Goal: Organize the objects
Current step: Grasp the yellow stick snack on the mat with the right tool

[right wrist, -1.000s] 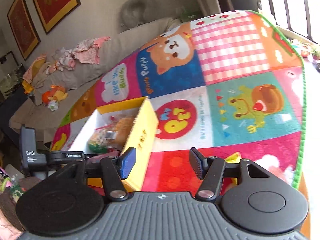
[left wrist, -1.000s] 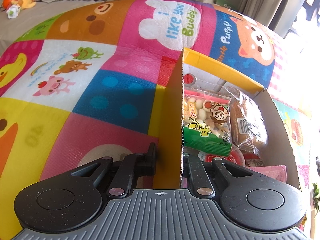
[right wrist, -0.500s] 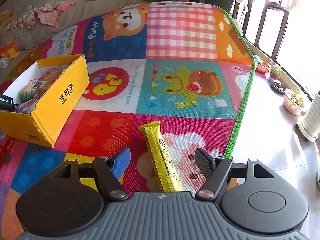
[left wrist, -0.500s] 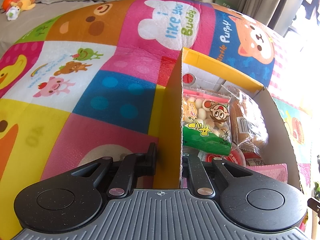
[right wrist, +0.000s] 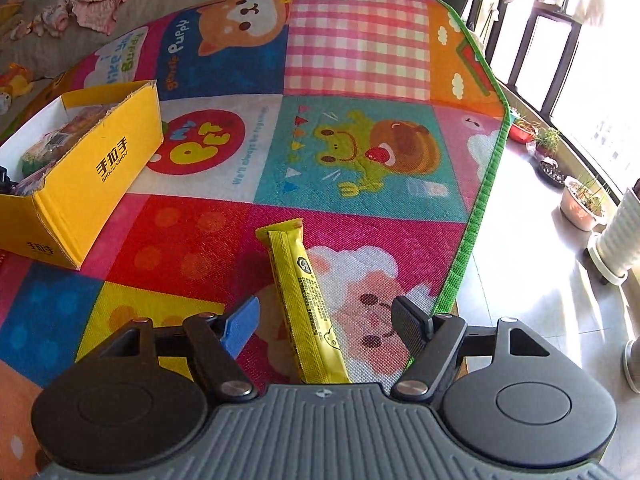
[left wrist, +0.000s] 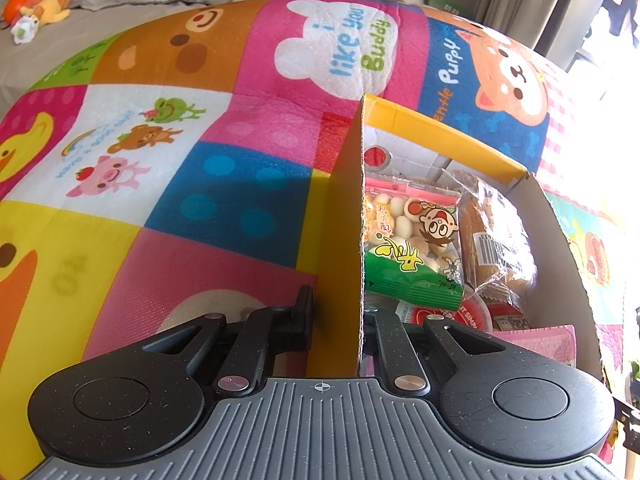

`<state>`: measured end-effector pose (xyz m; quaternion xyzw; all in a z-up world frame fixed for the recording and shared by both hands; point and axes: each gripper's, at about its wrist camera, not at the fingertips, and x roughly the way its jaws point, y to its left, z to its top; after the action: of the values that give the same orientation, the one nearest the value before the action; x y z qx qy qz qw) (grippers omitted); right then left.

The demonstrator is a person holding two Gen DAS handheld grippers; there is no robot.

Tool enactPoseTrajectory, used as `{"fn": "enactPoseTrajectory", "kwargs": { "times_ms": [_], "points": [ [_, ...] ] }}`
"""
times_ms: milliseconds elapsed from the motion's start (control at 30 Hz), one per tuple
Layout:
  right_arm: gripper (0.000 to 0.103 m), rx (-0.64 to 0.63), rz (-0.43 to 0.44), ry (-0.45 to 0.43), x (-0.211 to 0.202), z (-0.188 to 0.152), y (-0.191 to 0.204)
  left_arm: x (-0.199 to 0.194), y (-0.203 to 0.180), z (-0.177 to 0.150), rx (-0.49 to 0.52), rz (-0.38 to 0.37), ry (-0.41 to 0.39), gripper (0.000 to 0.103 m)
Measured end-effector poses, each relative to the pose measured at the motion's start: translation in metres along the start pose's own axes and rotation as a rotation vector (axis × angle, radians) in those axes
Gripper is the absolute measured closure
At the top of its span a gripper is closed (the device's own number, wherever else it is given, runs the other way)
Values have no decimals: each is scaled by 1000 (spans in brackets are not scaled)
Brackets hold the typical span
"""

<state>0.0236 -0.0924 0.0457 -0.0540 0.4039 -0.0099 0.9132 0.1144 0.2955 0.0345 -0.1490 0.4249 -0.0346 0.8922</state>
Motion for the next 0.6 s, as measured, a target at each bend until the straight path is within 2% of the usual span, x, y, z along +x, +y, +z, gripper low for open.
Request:
{"fn": "enactPoseTrajectory", "kwargs": {
  "times_ms": [67, 200, 300, 433, 500, 600],
  "points": [
    [31, -22, 4, -8, 3, 1, 3, 0, 0, 0, 0, 0, 0, 89],
    [45, 3, 56, 19, 14, 8, -1, 0, 0, 0, -1, -1, 0, 89],
    [47, 18, 72, 39, 23, 9, -4, 0, -1, 0, 1, -1, 0, 89],
    [56, 49, 105, 60, 26, 8, -8, 0, -1, 0, 0, 0, 0, 89],
    [73, 62, 114, 68, 24, 9, -9, 0, -1, 0, 1, 0, 0, 89],
    [79, 69, 136, 69, 17, 9, -6, 0, -1, 0, 1, 0, 0, 89]
  ]
}}
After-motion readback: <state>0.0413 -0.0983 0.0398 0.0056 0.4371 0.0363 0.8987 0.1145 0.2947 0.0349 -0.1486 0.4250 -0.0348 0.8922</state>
